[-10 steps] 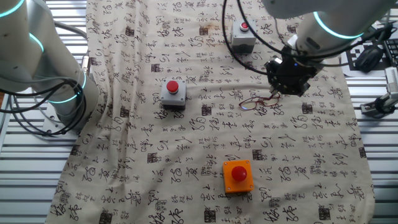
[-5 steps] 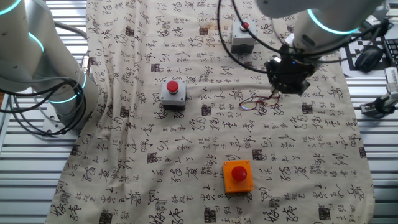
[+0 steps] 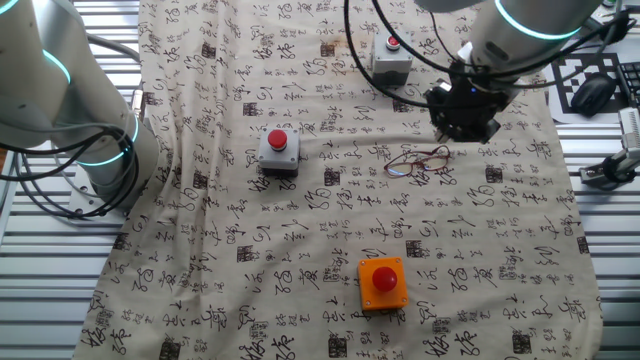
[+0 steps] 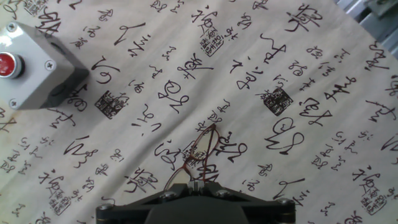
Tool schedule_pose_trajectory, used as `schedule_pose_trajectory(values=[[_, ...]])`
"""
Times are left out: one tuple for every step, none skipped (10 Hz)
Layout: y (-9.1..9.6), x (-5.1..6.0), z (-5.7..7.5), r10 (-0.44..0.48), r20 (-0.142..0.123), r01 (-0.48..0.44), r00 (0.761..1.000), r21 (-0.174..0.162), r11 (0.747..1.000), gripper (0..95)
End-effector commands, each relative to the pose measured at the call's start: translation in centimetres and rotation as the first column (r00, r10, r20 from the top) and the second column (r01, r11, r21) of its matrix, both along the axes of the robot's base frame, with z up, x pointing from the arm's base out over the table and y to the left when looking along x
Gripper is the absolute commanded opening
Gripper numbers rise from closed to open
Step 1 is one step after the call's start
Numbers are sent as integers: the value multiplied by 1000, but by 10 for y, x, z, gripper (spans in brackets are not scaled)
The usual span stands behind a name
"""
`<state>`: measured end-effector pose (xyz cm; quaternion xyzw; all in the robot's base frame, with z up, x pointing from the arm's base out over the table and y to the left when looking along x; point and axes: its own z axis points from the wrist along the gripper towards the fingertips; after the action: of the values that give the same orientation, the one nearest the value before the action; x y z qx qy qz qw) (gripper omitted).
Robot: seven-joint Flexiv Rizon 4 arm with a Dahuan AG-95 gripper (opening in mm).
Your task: Unfold the leg of the glasses (with one hand)
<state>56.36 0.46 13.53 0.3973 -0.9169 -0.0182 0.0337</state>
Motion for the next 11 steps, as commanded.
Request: schedule_pose_trajectory(values=[[2,0,0,-1,1,1,1000,5,1000,0],[5,-1,-1,-6,1,6,1000,4,1000,0],[6,-2,-3,-9,2,9,1000,5,1000,0],[6,-3,-5,-10,3,10,1000,5,1000,0],[8,-6,-9,-12,5,12,1000,4,1000,0],[9,-7,-12,-11,6,11,1000,1,1000,0],[9,-10,-15,-9,6,9,1000,-1,1000,0],[9,-11,-17,-5,7,5,1000,-2,1000,0],[7,-15,-21,-1,8,1,1000,-1,1000,0],[6,-17,-25,1,10,-1,1000,-2,1000,0],[6,-17,-28,5,14,-5,1000,-2,1000,0]])
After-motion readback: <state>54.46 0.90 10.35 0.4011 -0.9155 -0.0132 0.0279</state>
